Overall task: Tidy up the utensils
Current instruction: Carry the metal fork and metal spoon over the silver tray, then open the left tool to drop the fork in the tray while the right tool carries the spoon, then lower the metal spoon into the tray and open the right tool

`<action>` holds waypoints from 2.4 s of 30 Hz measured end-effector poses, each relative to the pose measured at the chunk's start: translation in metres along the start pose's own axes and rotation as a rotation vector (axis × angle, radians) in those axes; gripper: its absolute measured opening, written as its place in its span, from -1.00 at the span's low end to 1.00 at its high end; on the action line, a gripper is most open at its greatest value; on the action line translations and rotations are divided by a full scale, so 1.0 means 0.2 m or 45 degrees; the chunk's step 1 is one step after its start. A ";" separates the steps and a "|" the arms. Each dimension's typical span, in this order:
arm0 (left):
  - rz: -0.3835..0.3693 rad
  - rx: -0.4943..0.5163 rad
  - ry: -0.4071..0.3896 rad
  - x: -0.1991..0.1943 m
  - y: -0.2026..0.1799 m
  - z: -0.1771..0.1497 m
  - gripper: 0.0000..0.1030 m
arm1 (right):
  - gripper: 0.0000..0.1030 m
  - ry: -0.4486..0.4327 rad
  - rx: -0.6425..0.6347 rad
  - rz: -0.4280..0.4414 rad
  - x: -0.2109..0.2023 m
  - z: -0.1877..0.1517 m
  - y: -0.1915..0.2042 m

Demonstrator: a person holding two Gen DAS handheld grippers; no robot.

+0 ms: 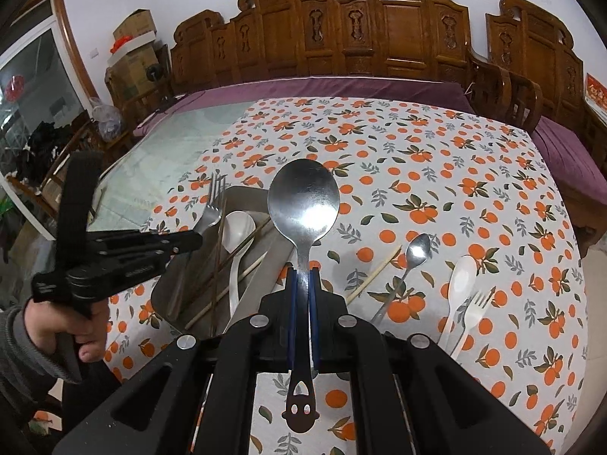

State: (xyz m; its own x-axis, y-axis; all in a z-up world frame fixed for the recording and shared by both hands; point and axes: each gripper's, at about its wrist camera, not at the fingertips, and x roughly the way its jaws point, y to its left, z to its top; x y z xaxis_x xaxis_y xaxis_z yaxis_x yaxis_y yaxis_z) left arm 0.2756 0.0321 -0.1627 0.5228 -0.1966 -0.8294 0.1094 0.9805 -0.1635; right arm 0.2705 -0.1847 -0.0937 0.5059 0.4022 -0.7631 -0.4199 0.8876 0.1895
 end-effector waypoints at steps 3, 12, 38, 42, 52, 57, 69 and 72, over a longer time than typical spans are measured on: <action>0.011 -0.001 0.030 0.06 0.01 -0.02 -0.89 | -0.86 0.008 -0.002 0.002 0.02 0.00 0.01; 0.032 -0.010 0.085 0.17 0.03 -0.07 -0.88 | -0.86 0.032 -0.030 -0.011 0.03 0.01 0.04; 0.160 0.036 -0.198 -0.48 0.22 -0.11 0.60 | -0.86 0.069 -0.036 0.137 0.31 0.13 0.37; 0.165 0.029 -0.202 -0.52 0.26 -0.13 0.74 | -0.86 0.090 -0.038 0.134 0.38 0.14 0.41; 0.193 -0.006 -0.193 -0.53 0.34 -0.17 0.80 | -0.86 0.158 0.009 0.164 0.57 0.16 0.45; 0.204 -0.020 -0.188 -0.53 0.37 -0.18 0.80 | -0.86 0.226 0.031 0.152 0.70 0.14 0.44; 0.208 -0.027 -0.181 -0.53 0.38 -0.20 0.80 | -0.84 0.318 -0.014 0.153 0.81 0.04 0.51; 0.202 -0.029 -0.180 -0.53 0.38 -0.20 0.80 | -0.80 0.309 -0.021 0.159 0.79 0.04 0.51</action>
State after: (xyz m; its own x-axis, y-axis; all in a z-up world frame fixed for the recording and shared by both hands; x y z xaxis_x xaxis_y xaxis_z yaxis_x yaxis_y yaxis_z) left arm 0.1951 0.1281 -0.1080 0.6456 -0.0366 -0.7628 -0.0023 0.9988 -0.0499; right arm 0.3142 -0.0283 -0.1906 0.2549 0.4412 -0.8605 -0.4807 0.8299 0.2831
